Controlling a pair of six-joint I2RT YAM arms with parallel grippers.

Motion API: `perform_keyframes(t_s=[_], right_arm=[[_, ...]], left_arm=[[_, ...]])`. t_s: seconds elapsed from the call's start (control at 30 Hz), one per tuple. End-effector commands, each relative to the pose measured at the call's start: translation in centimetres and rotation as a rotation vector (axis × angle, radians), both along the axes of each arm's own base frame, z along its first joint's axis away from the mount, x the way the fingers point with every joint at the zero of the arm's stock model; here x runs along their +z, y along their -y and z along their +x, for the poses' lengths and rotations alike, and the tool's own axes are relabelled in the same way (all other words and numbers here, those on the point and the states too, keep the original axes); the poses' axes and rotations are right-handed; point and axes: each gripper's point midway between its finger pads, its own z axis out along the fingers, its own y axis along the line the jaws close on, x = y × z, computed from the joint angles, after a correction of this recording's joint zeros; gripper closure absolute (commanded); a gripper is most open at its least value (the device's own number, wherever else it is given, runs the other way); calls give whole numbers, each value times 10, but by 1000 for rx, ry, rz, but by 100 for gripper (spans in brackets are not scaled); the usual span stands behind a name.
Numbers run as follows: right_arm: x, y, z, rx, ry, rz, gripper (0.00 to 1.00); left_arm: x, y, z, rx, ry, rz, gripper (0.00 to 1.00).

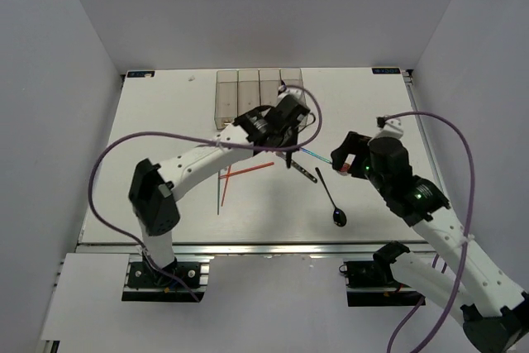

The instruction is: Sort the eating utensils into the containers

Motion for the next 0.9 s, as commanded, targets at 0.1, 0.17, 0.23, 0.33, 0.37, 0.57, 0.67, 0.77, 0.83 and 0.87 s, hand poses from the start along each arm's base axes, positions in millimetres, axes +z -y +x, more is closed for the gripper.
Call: perform_keyframes(t_s=[0.1, 0.17, 0.23, 0.33, 0.37, 0.57, 0.67, 0.77, 0.83, 0.87], right_arm=[[74, 53, -10, -216, 173, 17, 11], [74, 56, -10, -215, 167, -14, 11], [71, 53, -10, -196, 160, -19, 11], [62, 50, -11, -174, 142, -28, 11], [58, 49, -11, -168, 134, -33, 11], [36, 47, -15, -136, 77, -76, 11], [35, 48, -16, -137, 77, -85, 11], [34, 47, -16, -132, 76, -81, 11], [34, 46, -16, -126, 75, -79, 11], [31, 46, -17, -124, 69, -84, 11]], left_arm=[[22, 32, 92, 15, 51, -41, 100], [18, 38, 122, 14, 65, -64, 100], [18, 39, 143, 10, 105, -66, 100], [16, 44, 172, 7, 152, -125, 100], [14, 48, 177, -12, 156, -150, 100], [27, 58, 194, -51, 233, -207, 100], [33, 56, 198, -46, 251, -233, 100], [35, 54, 207, -29, 278, -254, 100], [39, 52, 217, 1, 318, -268, 100], [33, 51, 220, 10, 322, -267, 100]])
